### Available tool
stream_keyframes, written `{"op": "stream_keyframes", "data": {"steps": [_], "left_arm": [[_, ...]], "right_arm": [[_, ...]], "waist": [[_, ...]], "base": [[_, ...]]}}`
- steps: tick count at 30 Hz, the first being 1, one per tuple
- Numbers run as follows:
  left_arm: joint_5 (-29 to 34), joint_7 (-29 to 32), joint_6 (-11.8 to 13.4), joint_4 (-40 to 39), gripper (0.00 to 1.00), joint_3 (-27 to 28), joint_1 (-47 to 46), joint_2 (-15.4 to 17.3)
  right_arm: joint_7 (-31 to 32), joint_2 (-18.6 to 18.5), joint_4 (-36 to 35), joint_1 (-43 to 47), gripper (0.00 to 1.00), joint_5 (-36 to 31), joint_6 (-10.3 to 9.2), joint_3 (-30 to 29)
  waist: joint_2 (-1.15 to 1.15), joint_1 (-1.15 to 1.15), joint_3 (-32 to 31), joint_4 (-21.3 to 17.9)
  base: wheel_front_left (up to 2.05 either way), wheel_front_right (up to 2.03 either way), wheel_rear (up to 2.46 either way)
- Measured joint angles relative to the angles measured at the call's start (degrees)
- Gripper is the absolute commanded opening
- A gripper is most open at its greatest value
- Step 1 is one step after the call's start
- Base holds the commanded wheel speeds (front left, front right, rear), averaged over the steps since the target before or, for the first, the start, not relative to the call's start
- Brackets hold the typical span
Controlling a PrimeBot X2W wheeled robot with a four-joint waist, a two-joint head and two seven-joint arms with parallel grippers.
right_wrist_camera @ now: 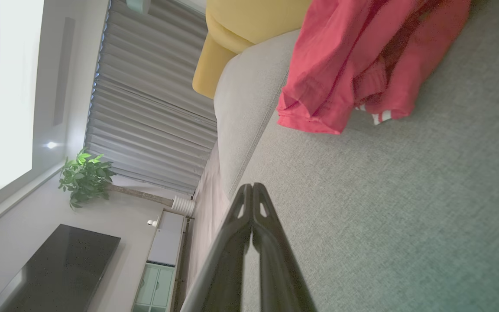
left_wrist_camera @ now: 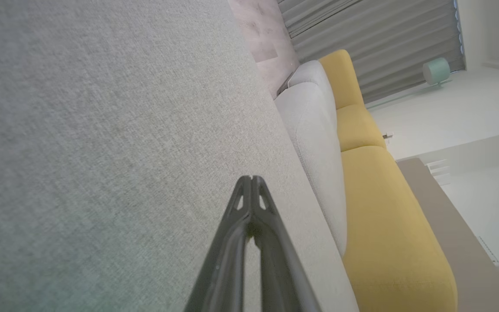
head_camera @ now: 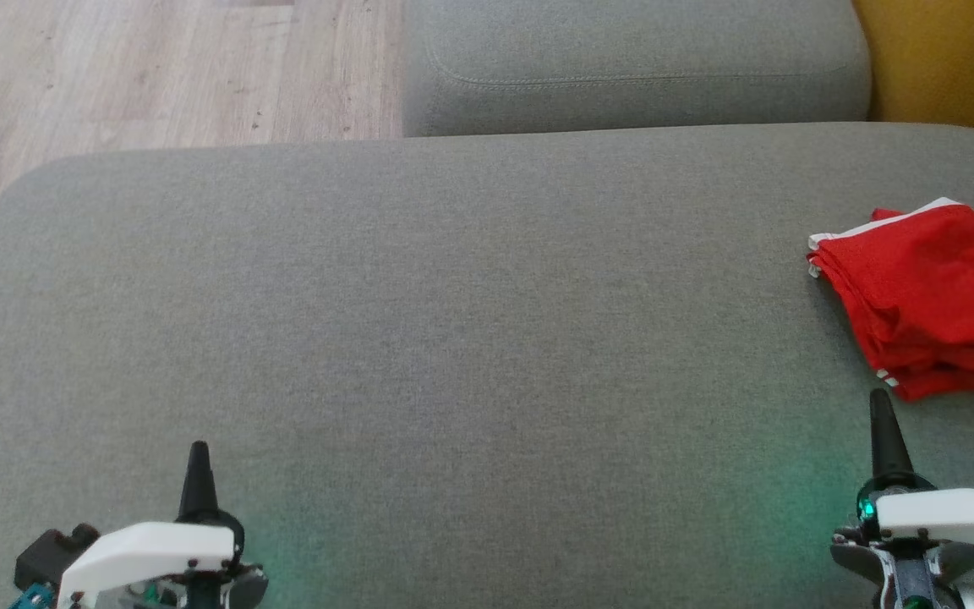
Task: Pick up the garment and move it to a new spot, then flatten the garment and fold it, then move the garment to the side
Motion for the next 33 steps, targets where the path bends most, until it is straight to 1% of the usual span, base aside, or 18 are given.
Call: {"op": "stream_keyframes", "data": {"steps": [33], "left_arm": [[-16.2,5.0,-4.5,-0.7,0.00,8.1,-1.4,-2.2]], "right_arm": [[4.0,0.0,1.4,-3.9,0.00,21.3,0.00,-1.8]], "waist": [[0.00,0.00,-0.3,-1.9]], "base": [[0.00,0.00,0.00]]}}
